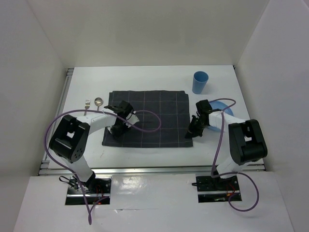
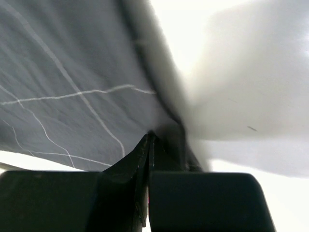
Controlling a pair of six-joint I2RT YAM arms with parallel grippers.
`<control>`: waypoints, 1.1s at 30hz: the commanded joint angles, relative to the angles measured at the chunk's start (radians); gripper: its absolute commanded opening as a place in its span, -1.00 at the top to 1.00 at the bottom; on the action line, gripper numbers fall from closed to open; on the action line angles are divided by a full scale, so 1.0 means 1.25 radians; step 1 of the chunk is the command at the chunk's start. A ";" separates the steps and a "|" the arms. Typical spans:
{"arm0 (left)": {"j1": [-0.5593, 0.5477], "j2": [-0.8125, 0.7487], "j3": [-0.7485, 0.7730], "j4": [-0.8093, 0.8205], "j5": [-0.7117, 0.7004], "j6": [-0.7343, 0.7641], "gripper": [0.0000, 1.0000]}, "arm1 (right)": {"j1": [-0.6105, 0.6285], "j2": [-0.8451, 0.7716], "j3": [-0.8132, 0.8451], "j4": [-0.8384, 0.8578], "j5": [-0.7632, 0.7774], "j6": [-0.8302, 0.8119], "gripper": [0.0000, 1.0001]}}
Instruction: Set the dinner table for one person
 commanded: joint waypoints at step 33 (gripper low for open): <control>-0.009 -0.120 -0.067 0.015 0.058 -0.012 -0.32 | -0.084 -0.237 -0.038 -0.084 0.075 0.077 -0.28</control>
